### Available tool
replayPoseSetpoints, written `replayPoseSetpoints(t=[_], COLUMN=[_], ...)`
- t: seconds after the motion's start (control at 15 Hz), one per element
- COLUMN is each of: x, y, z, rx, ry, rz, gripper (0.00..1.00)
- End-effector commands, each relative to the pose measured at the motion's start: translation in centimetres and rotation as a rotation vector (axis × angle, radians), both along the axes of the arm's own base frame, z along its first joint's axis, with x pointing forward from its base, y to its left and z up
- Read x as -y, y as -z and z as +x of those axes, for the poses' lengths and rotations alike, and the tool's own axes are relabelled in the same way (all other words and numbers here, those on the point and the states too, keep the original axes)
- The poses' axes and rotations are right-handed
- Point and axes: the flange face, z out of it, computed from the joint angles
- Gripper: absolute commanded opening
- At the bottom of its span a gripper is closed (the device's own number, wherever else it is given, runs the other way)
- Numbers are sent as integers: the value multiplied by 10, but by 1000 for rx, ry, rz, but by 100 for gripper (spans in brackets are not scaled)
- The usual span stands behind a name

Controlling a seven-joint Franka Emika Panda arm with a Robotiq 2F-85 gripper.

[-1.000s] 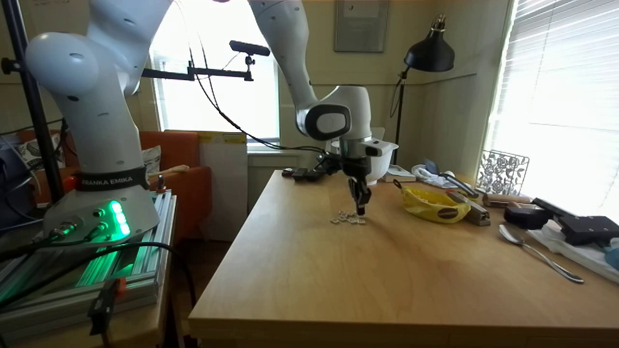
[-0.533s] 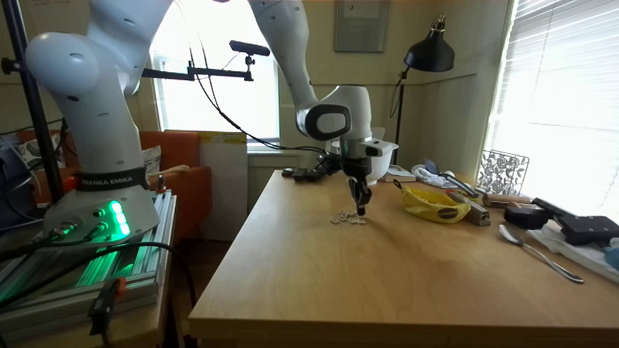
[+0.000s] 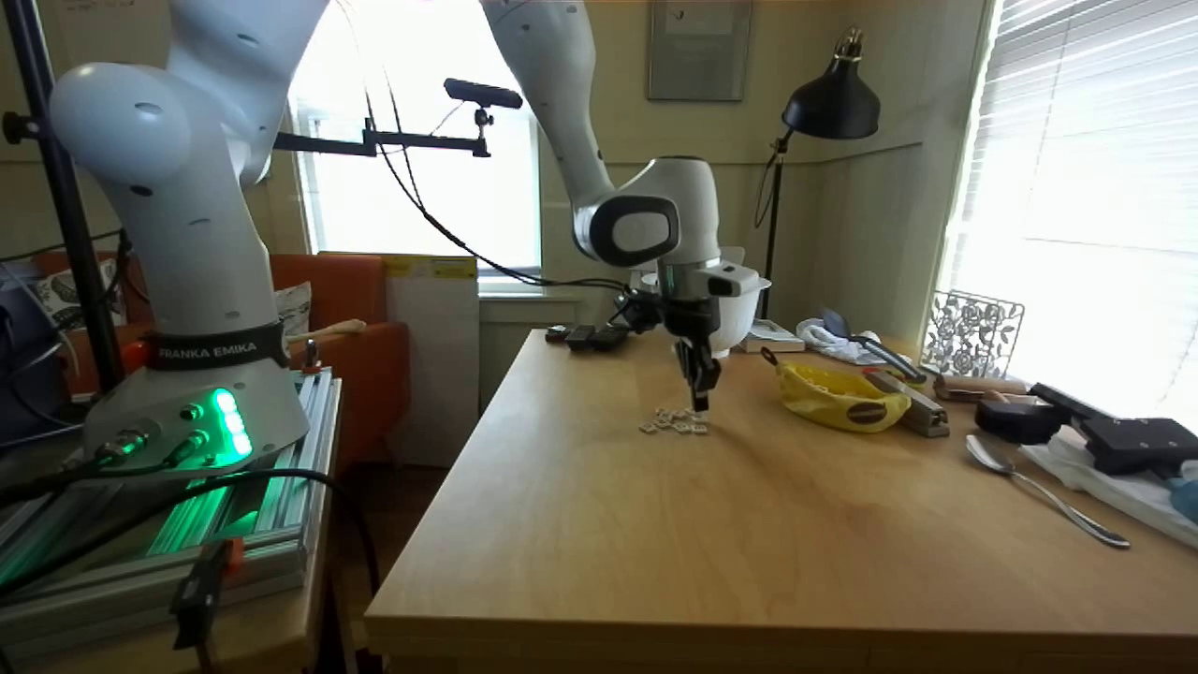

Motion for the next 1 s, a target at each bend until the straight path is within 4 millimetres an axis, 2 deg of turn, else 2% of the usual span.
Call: replayPoseSetpoints(t=[0.0, 0.47, 0.93], x=[-3, -8, -14], y=[-19, -42, -60], z=[-6, -12, -30], rx=[7, 2, -35], ry=[-1, -21, -54], rz=[15, 26, 30], gripper=[0, 0, 0])
